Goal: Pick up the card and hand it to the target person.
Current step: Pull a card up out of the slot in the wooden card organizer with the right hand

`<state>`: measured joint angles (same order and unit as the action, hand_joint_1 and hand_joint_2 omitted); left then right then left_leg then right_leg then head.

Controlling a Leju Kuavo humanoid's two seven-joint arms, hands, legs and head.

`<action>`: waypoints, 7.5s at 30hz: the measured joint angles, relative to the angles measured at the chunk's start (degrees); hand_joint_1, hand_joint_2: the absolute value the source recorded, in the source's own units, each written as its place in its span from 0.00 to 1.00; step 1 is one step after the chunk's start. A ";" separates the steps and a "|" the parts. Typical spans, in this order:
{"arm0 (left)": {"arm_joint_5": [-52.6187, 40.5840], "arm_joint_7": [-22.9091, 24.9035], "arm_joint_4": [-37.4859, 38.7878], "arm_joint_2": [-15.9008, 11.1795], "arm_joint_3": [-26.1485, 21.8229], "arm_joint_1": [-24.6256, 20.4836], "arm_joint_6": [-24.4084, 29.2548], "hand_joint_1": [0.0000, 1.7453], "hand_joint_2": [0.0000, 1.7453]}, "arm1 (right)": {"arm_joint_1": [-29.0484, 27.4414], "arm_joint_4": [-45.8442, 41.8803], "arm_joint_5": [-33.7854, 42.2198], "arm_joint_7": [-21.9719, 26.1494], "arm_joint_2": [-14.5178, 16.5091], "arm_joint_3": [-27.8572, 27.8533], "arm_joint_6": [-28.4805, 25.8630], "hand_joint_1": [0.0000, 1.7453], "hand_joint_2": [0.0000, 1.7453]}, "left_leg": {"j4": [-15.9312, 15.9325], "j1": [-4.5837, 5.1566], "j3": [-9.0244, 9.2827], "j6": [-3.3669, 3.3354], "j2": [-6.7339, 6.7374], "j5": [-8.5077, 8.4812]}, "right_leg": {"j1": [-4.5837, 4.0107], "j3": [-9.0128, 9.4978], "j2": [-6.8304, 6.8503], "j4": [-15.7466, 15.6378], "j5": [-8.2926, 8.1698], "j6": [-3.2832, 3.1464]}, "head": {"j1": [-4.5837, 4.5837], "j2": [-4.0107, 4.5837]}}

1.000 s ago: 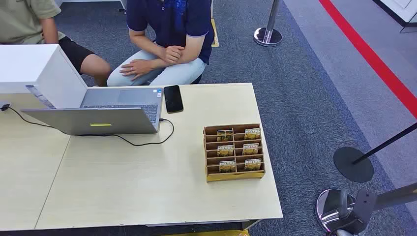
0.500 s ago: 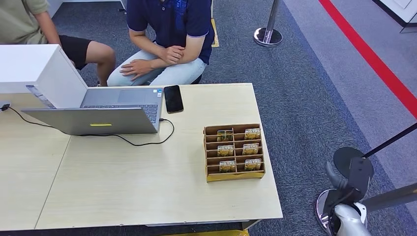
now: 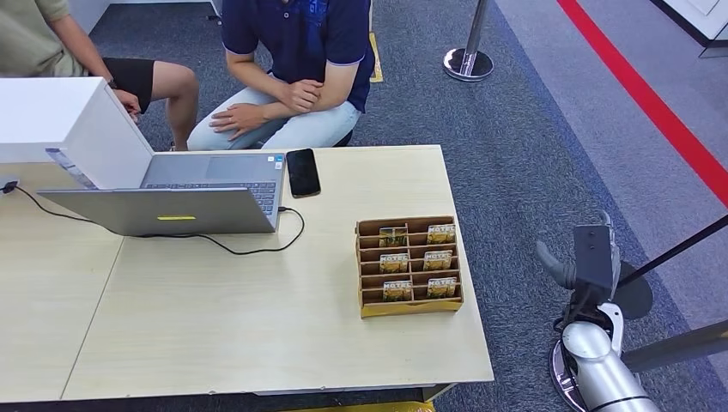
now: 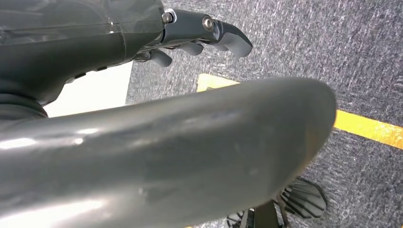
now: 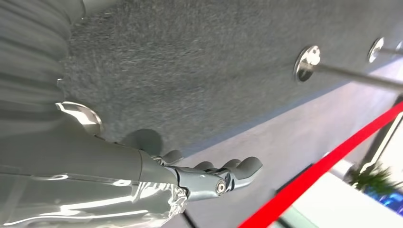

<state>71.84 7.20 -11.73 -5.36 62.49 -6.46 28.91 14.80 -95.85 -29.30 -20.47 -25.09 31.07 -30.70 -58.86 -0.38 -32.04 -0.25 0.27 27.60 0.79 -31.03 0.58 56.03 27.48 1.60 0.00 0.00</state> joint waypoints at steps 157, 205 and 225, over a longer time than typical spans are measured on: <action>0.19 1.15 0.00 1.19 -0.61 0.03 -1.15 0.00 0.00 | 14.64 18.31 -21.34 -15.26 4.97 17.77 24.46 0.47 1.00 | -0.03 0.02 -0.04 -0.01 -0.03 0.00 | 0.02 -0.03 0.05 0.04 0.02 0.02 | 0.00 0.00; 0.33 1.52 0.02 1.25 -0.64 0.06 -1.32 0.00 0.00 | 15.52 18.91 -19.81 -14.99 4.57 17.92 23.55 0.54 1.00 | -0.03 0.01 -0.03 0.00 -0.02 0.01 | 0.01 -0.02 0.03 0.04 0.02 0.01 | 0.00 0.00; 0.61 1.84 0.02 1.31 -0.86 0.04 -1.01 0.00 0.00 | 15.69 20.05 -18.73 -14.81 5.07 18.45 23.75 0.53 1.00 | 0.00 0.00 -0.01 0.00 0.02 -0.01 | 0.00 -0.02 -0.03 0.00 -0.01 -0.01 | 0.00 0.00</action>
<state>72.45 9.04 -11.72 -4.06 61.63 -6.42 27.91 30.49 -75.79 -48.03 -35.28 -20.03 49.51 -6.96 -58.86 -0.38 -32.05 -0.25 0.30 27.59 0.79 -31.05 0.55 56.03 27.46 1.60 0.00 0.00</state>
